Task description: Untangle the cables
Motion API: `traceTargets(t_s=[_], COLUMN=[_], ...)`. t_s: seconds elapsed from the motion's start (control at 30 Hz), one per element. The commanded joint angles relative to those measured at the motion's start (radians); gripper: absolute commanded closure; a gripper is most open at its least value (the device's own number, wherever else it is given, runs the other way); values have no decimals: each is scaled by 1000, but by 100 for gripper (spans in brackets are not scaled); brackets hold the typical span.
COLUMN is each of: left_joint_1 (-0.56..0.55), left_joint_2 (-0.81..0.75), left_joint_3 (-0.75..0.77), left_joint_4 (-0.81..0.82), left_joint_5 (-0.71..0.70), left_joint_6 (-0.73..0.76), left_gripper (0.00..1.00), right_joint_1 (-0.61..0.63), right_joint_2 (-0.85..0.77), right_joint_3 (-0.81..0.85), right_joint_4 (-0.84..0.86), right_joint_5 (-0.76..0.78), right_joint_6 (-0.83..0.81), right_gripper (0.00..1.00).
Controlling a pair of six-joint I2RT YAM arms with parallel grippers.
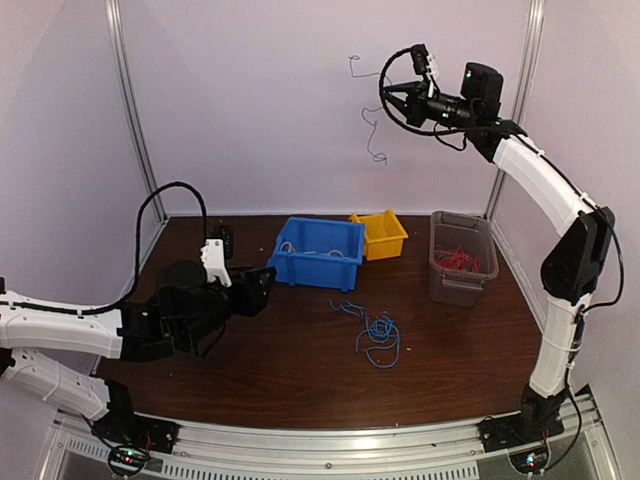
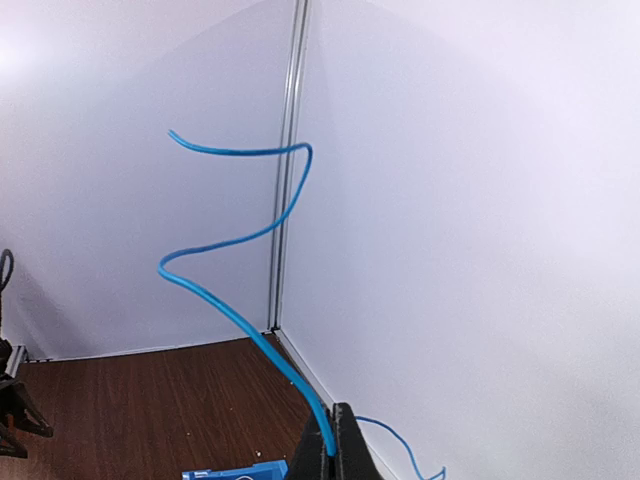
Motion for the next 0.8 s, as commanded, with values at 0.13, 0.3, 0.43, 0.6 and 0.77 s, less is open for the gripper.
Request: traceTargets(t_s=[0.13, 0.3, 0.43, 0.6, 0.77], left_joint_1=[-2, -3, -3, -2, -2], left_joint_2=[-67, -63, -58, -60, -51], left_joint_3=[-38, -41, -45, -49, -49], left_joint_4=[-14, -13, -15, -16, -15], left_joint_5=[-43, -33, -25, -27, -27], left_joint_6=[-49, -49, -58, -66, -71], left_gripper=[43, 44, 44, 44, 44], right_joint_1=[-35, -53, -59, -59, -59], right_joint_2=[109, 169, 193, 205, 232], right_joint_3=[-27, -42, -78, -177, -213], right_joint_4=[6, -3, -14, -9, -44], right_joint_5=[91, 84, 93, 100, 196], right_joint_6=[-17, -21, -48, -81, -109], right_gripper=[100, 100, 100, 100, 100])
